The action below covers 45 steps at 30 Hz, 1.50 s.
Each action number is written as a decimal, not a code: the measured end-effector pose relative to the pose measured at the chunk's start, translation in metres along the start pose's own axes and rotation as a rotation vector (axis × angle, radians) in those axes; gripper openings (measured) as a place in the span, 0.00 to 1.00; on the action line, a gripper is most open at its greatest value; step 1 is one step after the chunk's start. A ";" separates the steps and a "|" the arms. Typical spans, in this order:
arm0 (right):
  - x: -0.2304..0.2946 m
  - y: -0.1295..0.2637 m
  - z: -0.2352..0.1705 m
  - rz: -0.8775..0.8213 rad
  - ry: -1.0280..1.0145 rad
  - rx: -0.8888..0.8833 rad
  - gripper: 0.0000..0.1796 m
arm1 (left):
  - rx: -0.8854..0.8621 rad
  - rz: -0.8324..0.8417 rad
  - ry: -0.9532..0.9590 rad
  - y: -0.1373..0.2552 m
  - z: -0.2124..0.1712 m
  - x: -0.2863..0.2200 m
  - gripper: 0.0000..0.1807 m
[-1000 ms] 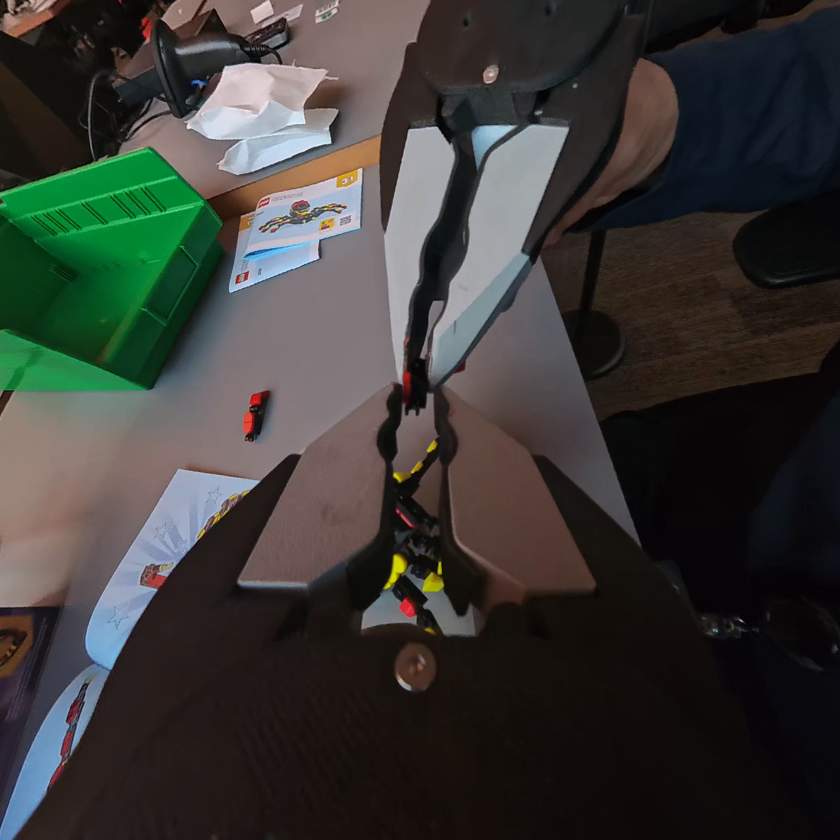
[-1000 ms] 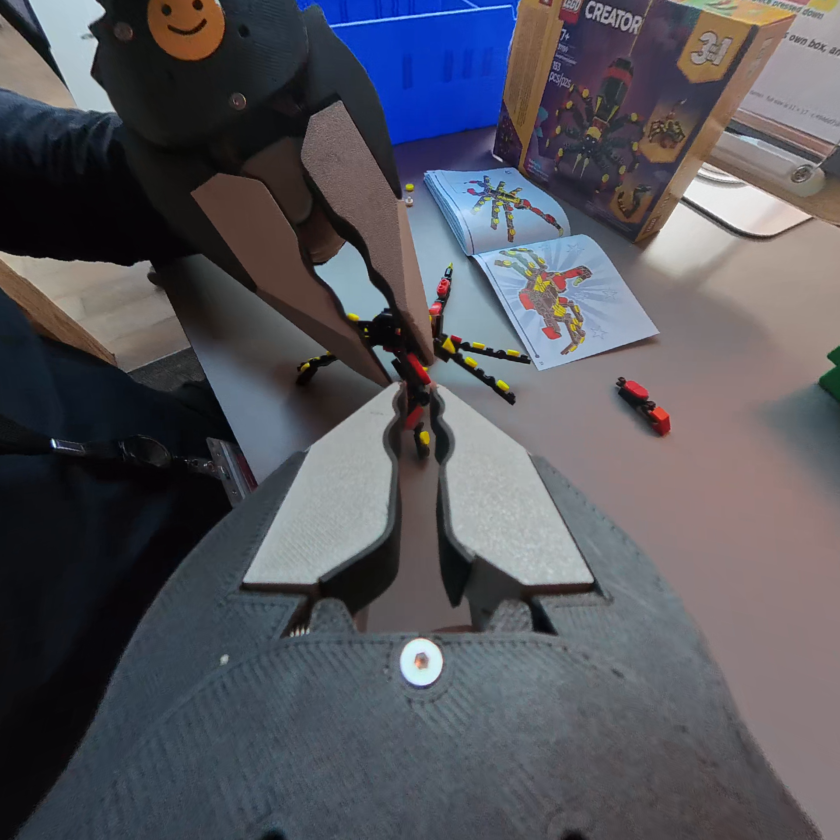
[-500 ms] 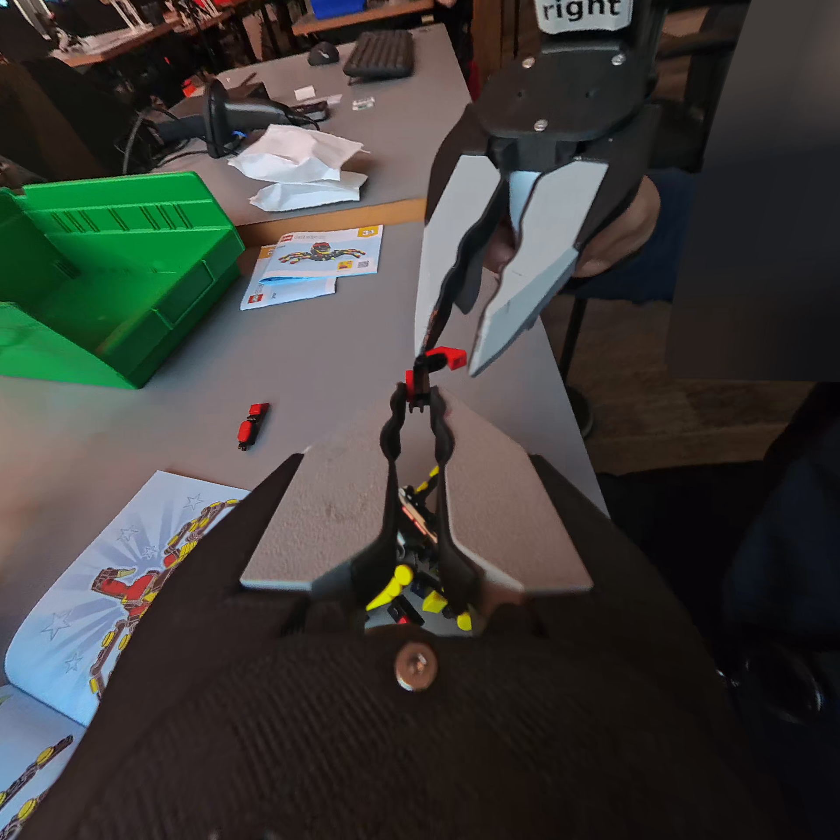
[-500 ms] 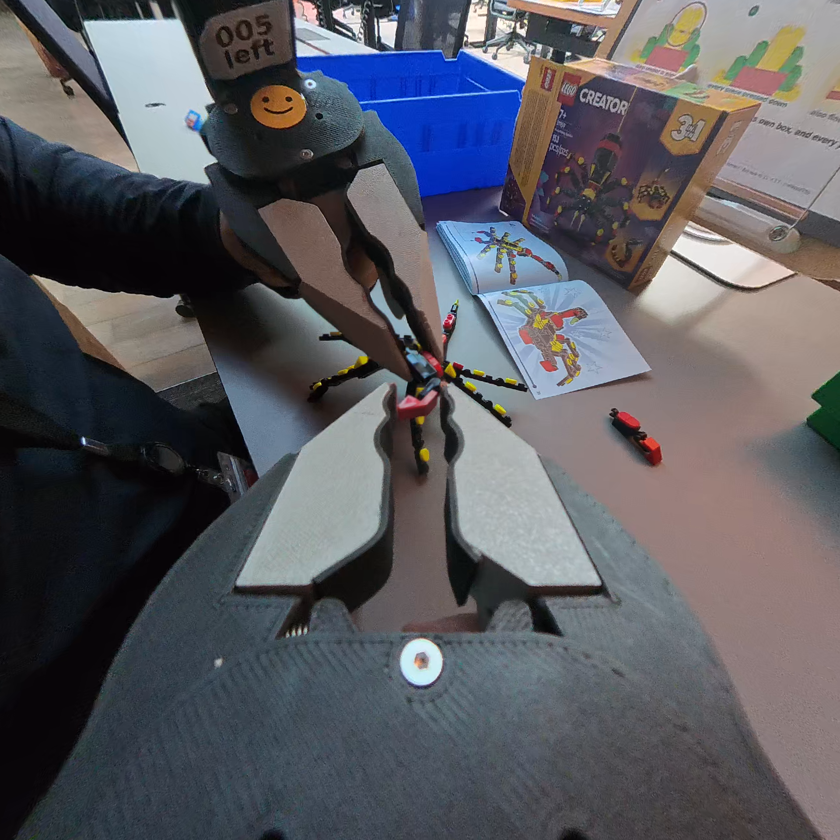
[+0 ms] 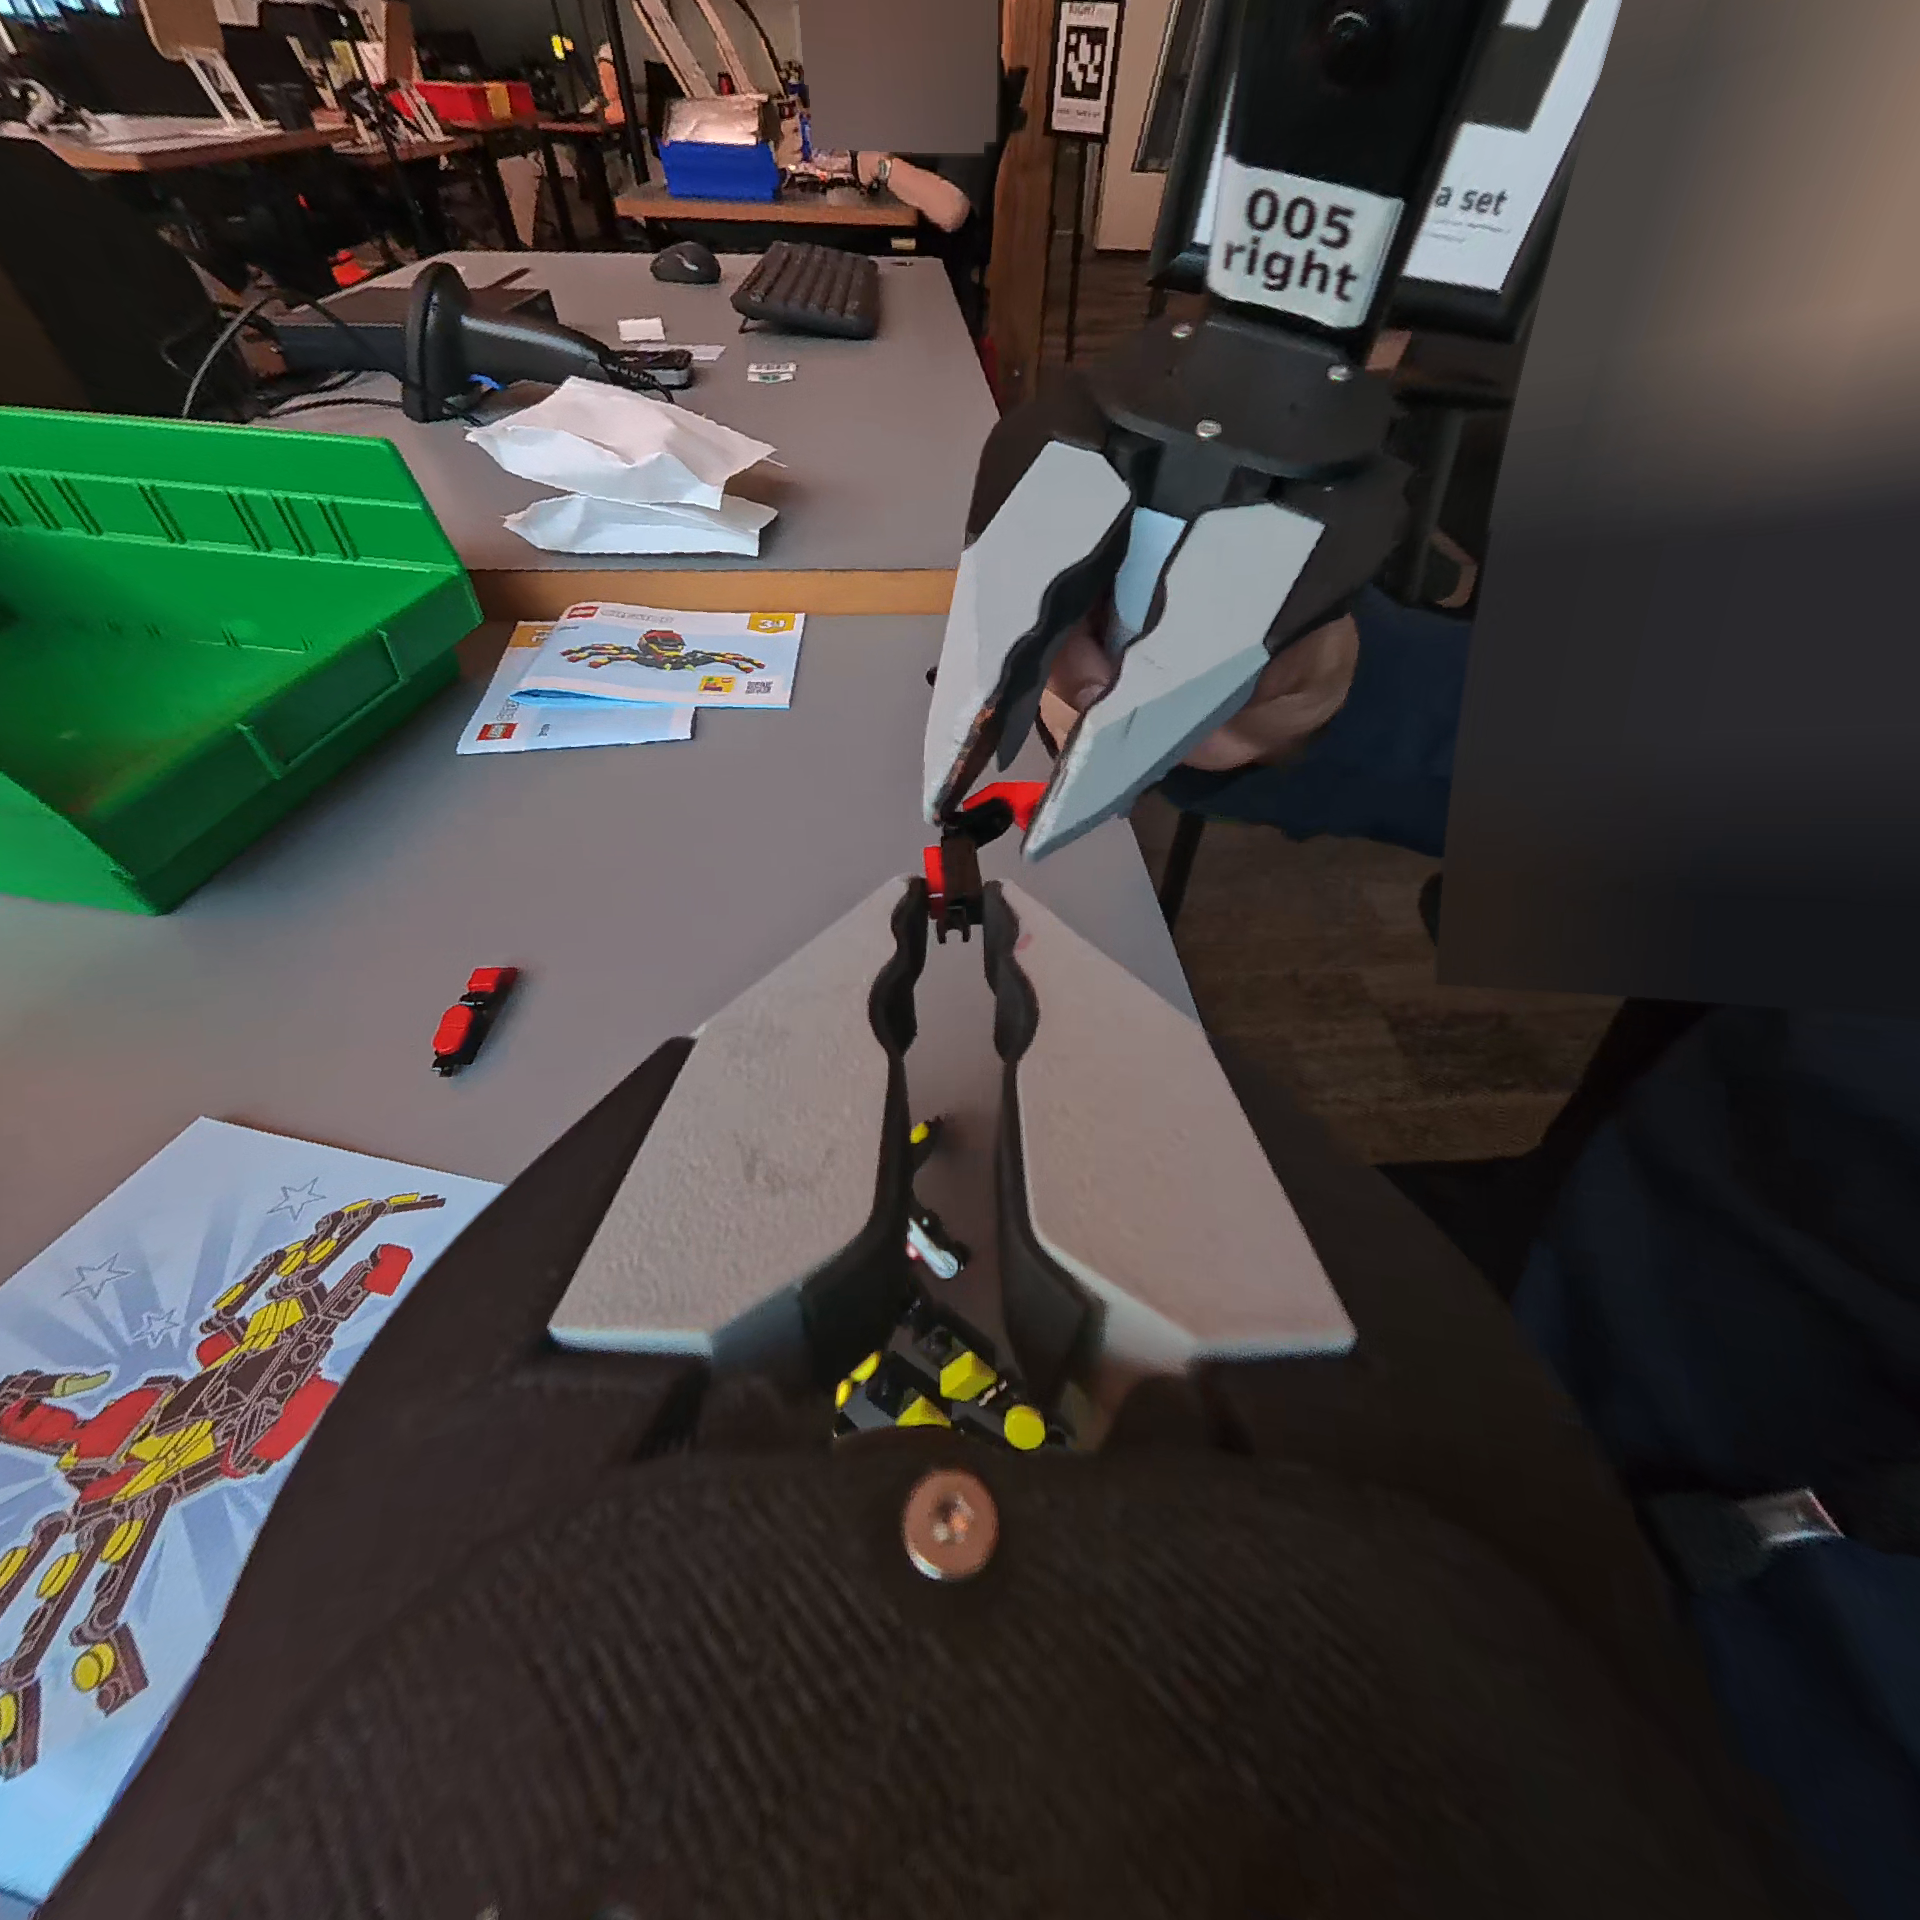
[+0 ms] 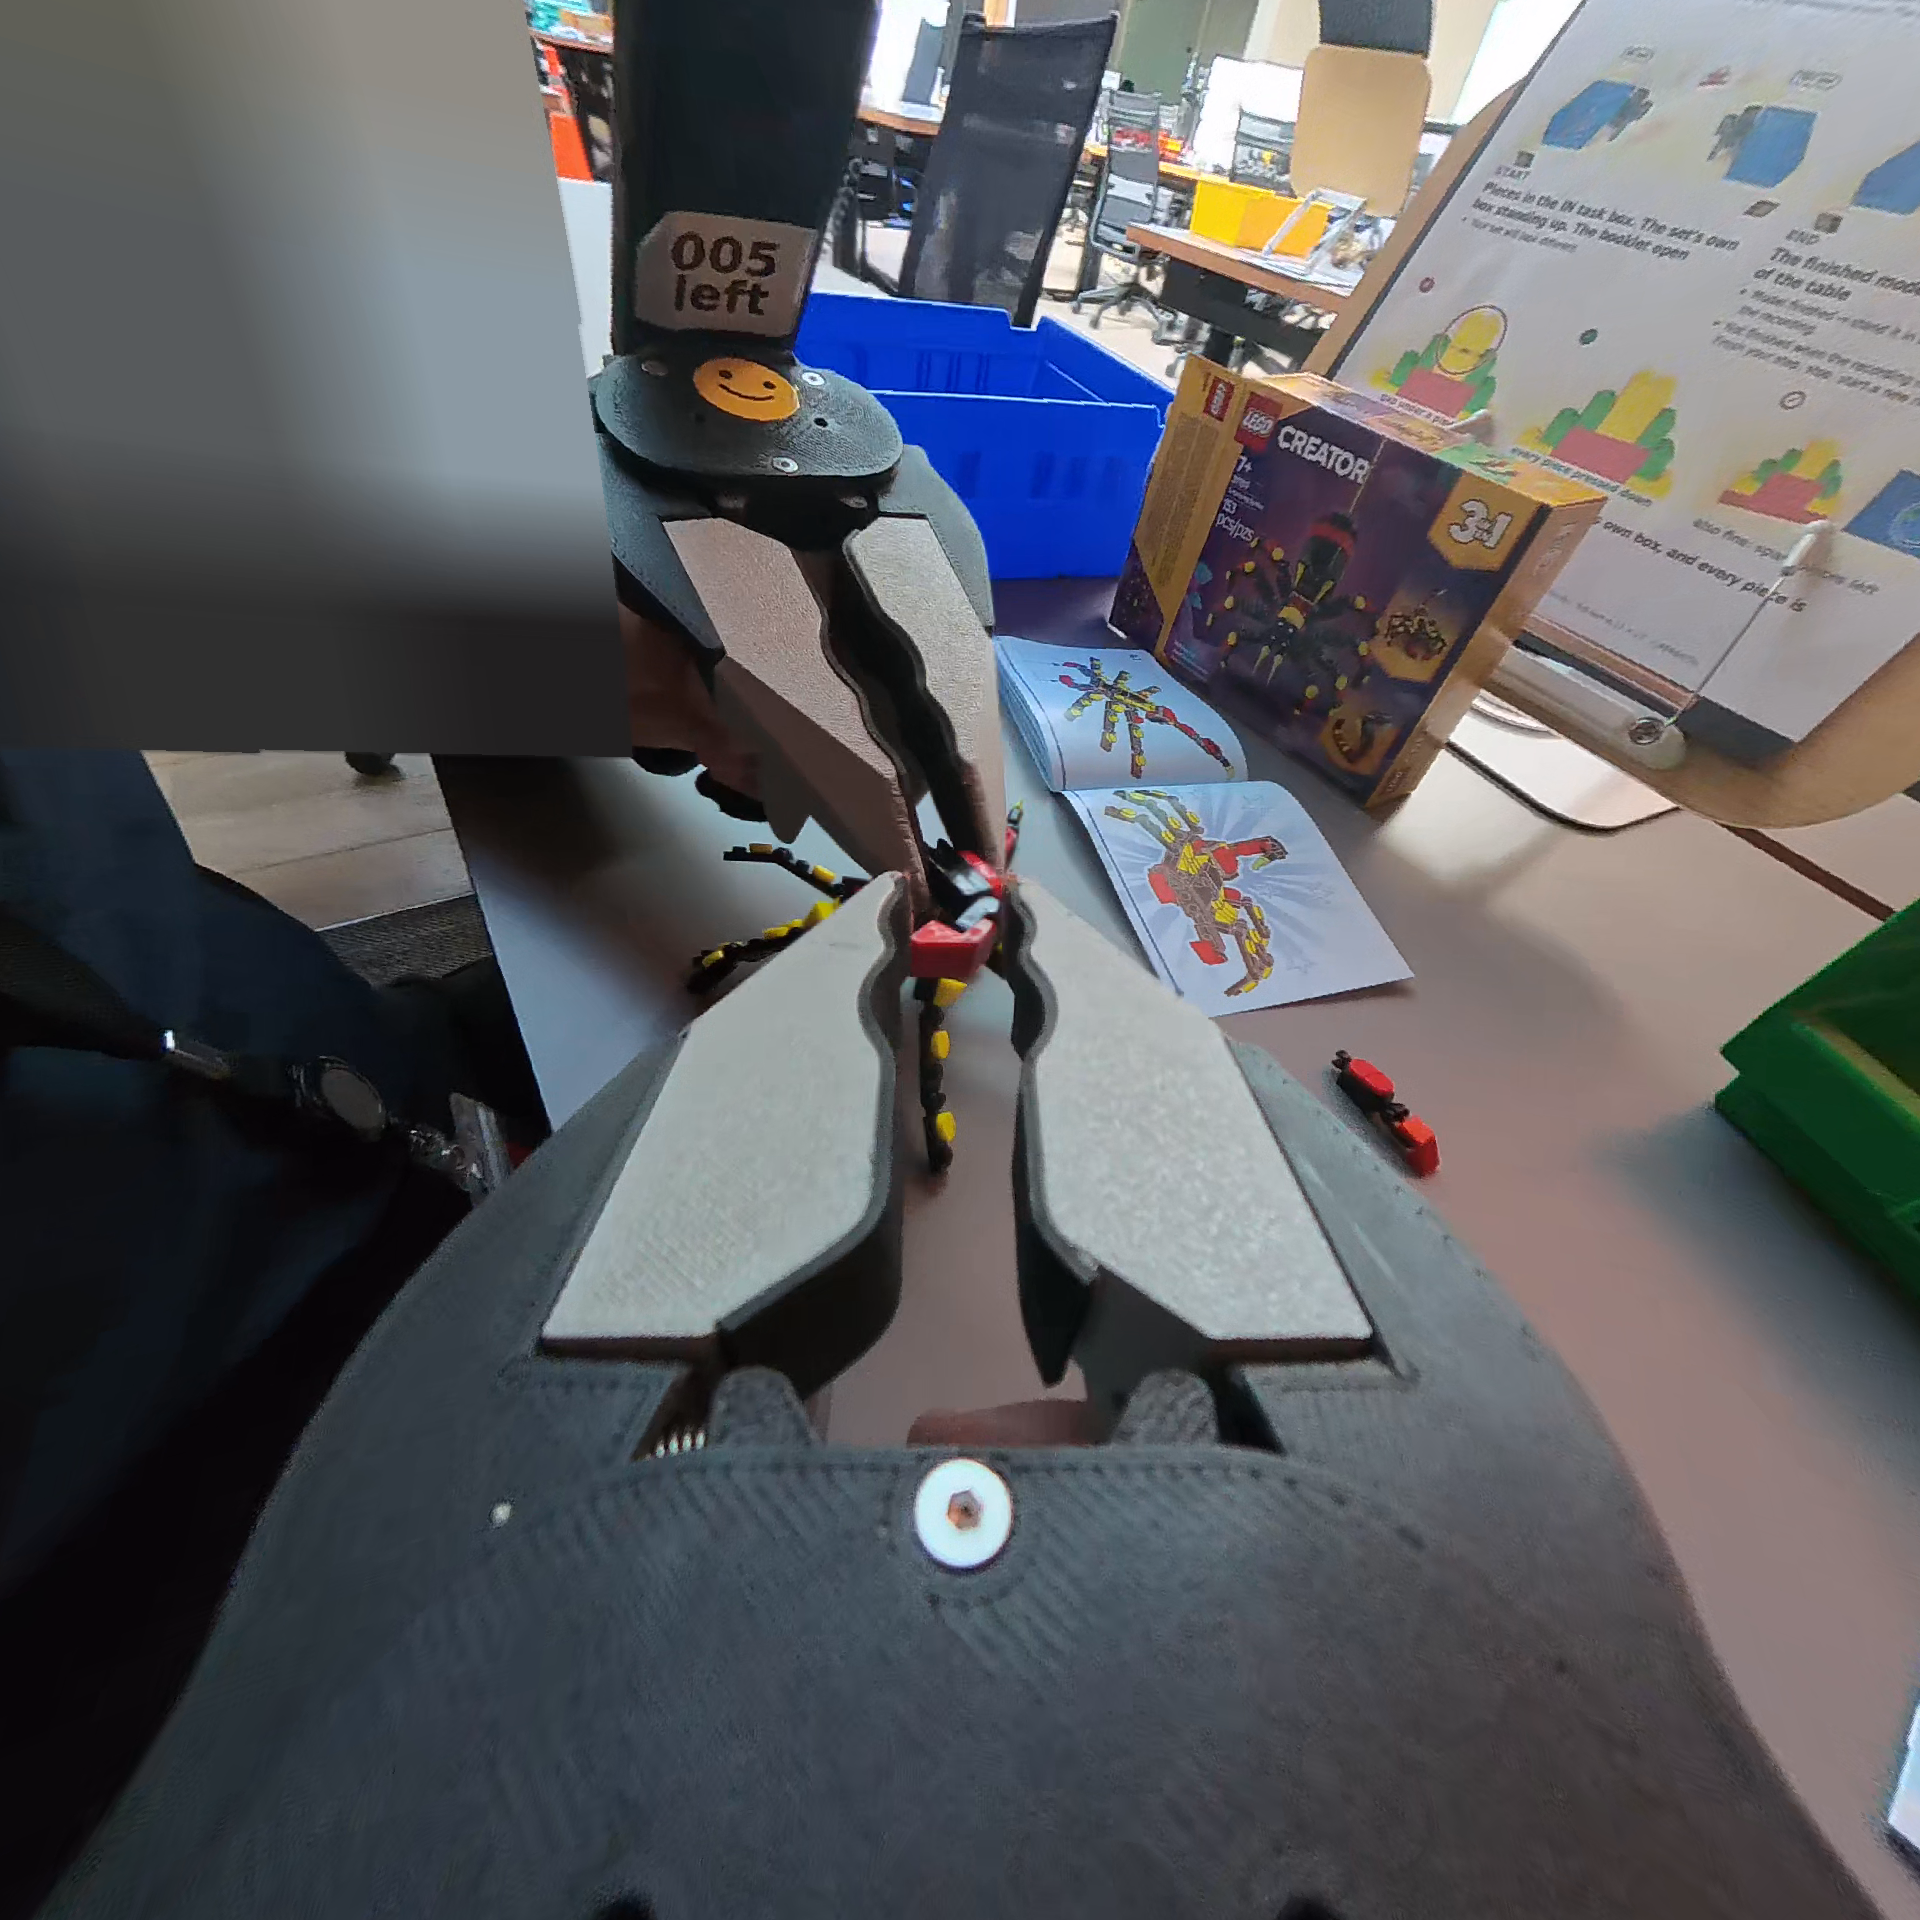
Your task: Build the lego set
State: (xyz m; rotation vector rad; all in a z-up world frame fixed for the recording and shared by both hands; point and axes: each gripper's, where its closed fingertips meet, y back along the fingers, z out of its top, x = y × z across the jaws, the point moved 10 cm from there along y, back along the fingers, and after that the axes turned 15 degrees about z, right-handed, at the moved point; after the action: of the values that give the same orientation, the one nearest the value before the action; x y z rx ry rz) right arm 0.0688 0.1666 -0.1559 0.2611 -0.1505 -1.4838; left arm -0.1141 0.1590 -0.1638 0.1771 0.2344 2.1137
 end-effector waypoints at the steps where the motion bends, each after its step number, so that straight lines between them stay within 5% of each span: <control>1: -0.001 0.002 0.000 0.008 -0.008 -0.006 0.07 | -0.003 0.000 -0.002 0.000 0.001 0.000 0.05; 7: -0.004 0.006 -0.002 0.021 -0.031 -0.024 0.04 | -0.016 -0.012 0.014 0.000 0.001 0.000 0.05; 10: -0.006 0.003 -0.005 0.028 -0.060 -0.031 0.12 | -0.046 -0.042 0.057 0.001 0.002 0.001 0.05; 20: -0.009 0.000 -0.007 0.130 -0.141 -0.180 0.06 | -0.061 -0.048 0.073 0.002 0.001 0.003 0.05; 31: -0.015 -0.001 0.000 0.001 -0.110 -0.226 0.12 | -0.112 0.020 0.132 0.007 0.004 0.014 0.05; 45: -0.025 -0.015 -0.002 0.132 -0.141 -0.280 0.06 | -0.112 -0.005 0.108 0.009 0.003 0.013 0.05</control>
State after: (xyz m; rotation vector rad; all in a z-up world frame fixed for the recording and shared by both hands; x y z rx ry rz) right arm 0.0527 0.1904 -0.1606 -0.0785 -0.0703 -1.3723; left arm -0.1281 0.1660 -0.1587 -0.0036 0.1792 2.1272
